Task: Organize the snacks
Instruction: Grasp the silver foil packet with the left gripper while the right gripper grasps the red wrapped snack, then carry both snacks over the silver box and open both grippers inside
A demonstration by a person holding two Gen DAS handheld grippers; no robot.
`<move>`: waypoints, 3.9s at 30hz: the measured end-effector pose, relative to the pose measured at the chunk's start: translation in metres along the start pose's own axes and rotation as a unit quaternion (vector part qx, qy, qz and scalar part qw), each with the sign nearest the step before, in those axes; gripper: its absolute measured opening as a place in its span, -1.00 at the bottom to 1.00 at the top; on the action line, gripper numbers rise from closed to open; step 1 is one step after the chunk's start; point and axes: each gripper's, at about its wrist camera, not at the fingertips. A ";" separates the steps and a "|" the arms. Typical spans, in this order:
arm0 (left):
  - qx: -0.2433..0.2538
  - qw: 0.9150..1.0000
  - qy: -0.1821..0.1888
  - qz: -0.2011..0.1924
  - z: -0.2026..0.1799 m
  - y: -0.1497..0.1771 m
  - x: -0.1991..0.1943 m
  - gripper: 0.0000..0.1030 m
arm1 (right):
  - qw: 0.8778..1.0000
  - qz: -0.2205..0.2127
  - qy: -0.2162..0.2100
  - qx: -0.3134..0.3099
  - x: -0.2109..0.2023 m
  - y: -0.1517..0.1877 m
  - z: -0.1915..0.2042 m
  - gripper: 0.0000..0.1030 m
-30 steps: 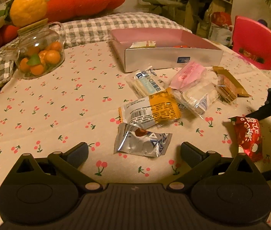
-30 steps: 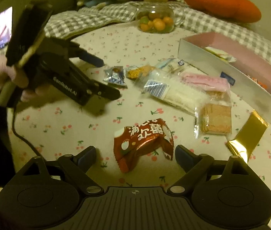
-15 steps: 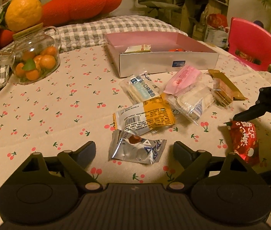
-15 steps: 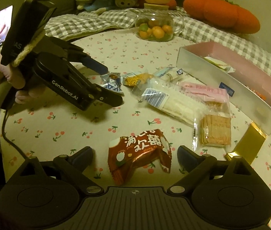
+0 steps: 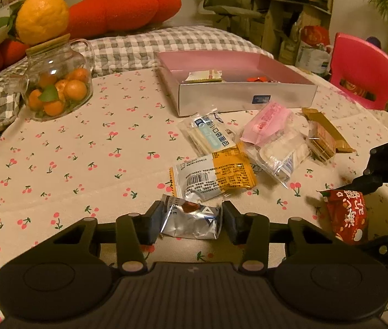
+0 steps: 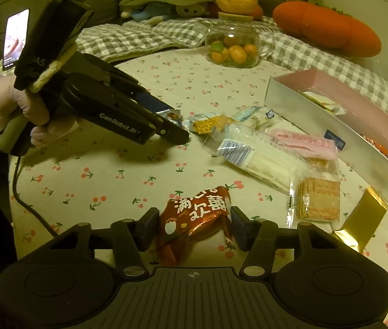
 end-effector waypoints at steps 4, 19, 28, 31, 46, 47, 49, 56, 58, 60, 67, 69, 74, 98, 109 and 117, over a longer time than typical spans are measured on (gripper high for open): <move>0.002 1.000 -0.003 0.000 -0.001 -0.002 -0.001 -0.30 | 1.000 -0.003 0.002 0.002 -0.001 -0.001 -0.001 0.03; -0.036 0.999 -0.025 -0.007 0.013 -0.019 -0.013 -0.33 | 0.999 -0.035 0.019 0.034 -0.013 -0.018 -0.015 0.03; -0.059 0.997 -0.039 -0.011 0.018 -0.031 -0.013 -0.33 | 0.995 -0.060 0.043 0.072 -0.023 -0.031 -0.039 0.03; -0.063 0.997 -0.043 -0.009 0.018 -0.035 -0.012 -0.33 | 0.993 -0.065 0.054 0.082 -0.025 -0.035 -0.048 0.03; -0.091 0.995 -0.047 -0.020 0.014 -0.063 0.000 -0.33 | 0.984 -0.078 0.102 0.120 -0.027 -0.059 -0.085 0.03; -0.092 0.994 -0.046 -0.022 0.013 -0.067 0.001 -0.33 | 0.984 -0.080 0.104 0.121 -0.027 -0.062 -0.087 0.03; -0.094 0.994 -0.044 -0.026 0.011 -0.072 0.003 -0.33 | 0.983 -0.083 0.107 0.123 -0.027 -0.067 -0.090 0.03; -0.101 0.993 -0.033 -0.044 0.001 -0.093 0.015 -0.33 | 0.979 -0.097 0.124 0.128 -0.025 -0.084 -0.103 0.03; -0.105 0.993 -0.031 -0.048 -0.002 -0.098 0.019 -0.33 | 0.977 -0.103 0.128 0.133 -0.025 -0.089 -0.107 0.03; -0.106 0.993 -0.031 -0.052 -0.004 -0.103 0.024 -0.33 | 0.975 -0.110 0.138 0.133 -0.025 -0.095 -0.112 0.03; -0.123 0.990 -0.035 -0.060 -0.009 -0.114 0.042 -0.33 | 0.968 -0.124 0.155 0.152 -0.022 -0.108 -0.132 0.03; -0.133 0.989 -0.037 -0.060 -0.009 -0.117 0.048 -0.33 | 0.966 -0.124 0.160 0.160 -0.019 -0.110 -0.137 0.03; -0.152 0.986 -0.041 -0.062 -0.009 -0.122 0.062 -0.33 | 0.960 -0.122 0.174 0.184 -0.011 -0.112 -0.153 0.03; -0.143 0.987 -0.073 -0.024 -0.032 -0.115 0.132 -0.30 | 0.915 -0.058 0.239 0.320 0.034 -0.067 -0.235 0.06; -0.122 0.989 -0.080 -0.019 -0.037 -0.112 0.133 -0.05 | 0.912 -0.052 0.241 0.327 0.034 -0.061 -0.239 0.16; -0.124 0.989 -0.077 -0.031 -0.039 -0.115 0.130 0.38 | 0.909 -0.060 0.239 0.337 0.026 -0.067 -0.239 0.57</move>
Point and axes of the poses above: each gripper's, at about its wrist camera, not at the fingertips, and x roughly the way its jaws point, z to its left, y to its underside, and after that the axes turned 14 degrees about -z, right-handed
